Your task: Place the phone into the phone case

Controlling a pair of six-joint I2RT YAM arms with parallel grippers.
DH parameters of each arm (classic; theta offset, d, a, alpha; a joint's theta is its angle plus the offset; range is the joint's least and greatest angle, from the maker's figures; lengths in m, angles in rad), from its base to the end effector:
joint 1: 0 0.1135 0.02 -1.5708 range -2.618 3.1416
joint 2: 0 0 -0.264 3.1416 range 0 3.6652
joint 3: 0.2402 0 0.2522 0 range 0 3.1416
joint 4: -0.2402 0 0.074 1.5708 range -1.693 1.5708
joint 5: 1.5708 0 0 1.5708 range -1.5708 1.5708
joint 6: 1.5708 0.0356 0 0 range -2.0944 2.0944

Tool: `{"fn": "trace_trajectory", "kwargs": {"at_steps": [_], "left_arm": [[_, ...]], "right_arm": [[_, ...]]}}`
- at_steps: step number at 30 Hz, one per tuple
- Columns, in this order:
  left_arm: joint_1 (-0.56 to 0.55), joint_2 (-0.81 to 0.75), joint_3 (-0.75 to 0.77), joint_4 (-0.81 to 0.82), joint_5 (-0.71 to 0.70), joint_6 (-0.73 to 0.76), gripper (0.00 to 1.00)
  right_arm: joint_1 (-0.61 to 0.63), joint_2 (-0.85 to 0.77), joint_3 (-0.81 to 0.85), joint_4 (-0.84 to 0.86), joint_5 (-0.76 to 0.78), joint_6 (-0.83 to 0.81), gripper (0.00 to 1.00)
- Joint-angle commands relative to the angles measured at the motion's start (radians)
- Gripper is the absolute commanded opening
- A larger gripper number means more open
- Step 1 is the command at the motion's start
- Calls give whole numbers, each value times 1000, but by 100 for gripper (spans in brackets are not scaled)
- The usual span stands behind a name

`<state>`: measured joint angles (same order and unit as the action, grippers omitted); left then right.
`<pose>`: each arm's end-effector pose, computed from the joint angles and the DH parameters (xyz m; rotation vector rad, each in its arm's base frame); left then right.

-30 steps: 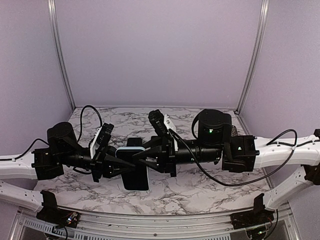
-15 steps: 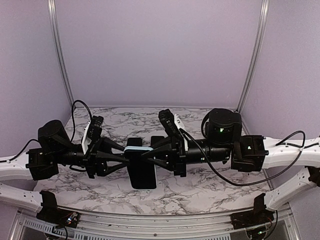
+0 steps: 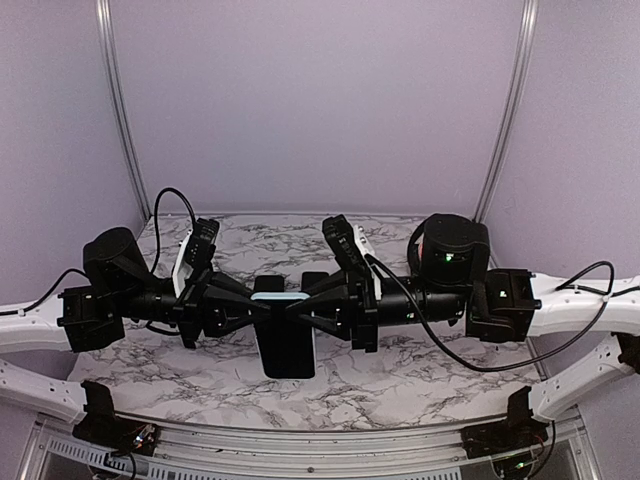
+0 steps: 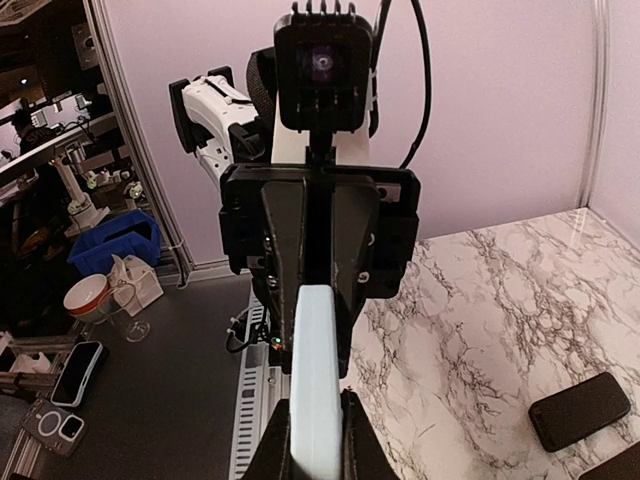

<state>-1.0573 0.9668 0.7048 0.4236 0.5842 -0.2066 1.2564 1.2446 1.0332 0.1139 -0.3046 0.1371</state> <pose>0.0932 -0.2052 0.3420 1.1128 1.1584 -1.4196 0.0811 0.2838 0.3603 -1.1814 1.4085 1.2741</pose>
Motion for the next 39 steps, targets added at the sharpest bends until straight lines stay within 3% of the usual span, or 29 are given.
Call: {"fn": "trace_trajectory", "kwargs": {"at_steps": [1, 8, 9, 11, 13, 16, 18, 21, 24, 25, 27, 29, 31, 33, 37, 39], "left_arm": [[-4, 2, 22, 31, 34, -22, 0], [-4, -37, -6, 32, -27, 4, 0], [-4, -36, -10, 31, -36, 1, 9], [-5, -31, -19, 32, -33, -1, 41], [-4, -19, -27, 32, -22, -4, 44], [-6, 8, -28, 32, -23, -20, 40], [-6, 37, -11, 31, -16, -29, 32], [-6, 57, 11, 33, -6, -29, 0], [-6, 42, 7, 35, -18, -22, 0], [-6, 32, -1, 35, -28, -21, 0], [-5, 5, -14, 38, -54, -17, 0], [-6, -19, -27, 41, -71, -14, 0], [-6, -25, -32, 41, -83, -15, 0], [-6, -19, -31, 44, -85, -22, 0], [-6, 5, -21, 45, -66, -32, 0], [-6, 15, -17, 47, -60, -38, 0]], "right_arm": [[-4, -13, 32, 73, -13, -8, 0], [-5, -20, 31, 66, -9, -9, 0], [-5, -22, 32, 68, -10, -10, 0], [-7, -27, 33, 75, -8, -9, 0], [-7, -31, 37, 88, -13, -7, 0], [-7, -27, 48, 99, -30, -8, 0], [-8, -21, 55, 103, -34, -11, 0], [-8, -16, 56, 104, -30, -15, 0], [-9, -15, 50, 93, -17, -1, 0], [-10, -18, 43, 82, -1, 11, 9], [-18, -38, 10, 59, 41, 38, 45], [-33, -60, -52, 50, 86, 78, 58], [-45, -71, -106, 53, 91, 116, 59], [-47, -69, -136, 74, 58, 137, 53], [-46, -21, -117, 84, -6, 148, 51], [-46, 17, -98, 92, -36, 149, 45]]}}
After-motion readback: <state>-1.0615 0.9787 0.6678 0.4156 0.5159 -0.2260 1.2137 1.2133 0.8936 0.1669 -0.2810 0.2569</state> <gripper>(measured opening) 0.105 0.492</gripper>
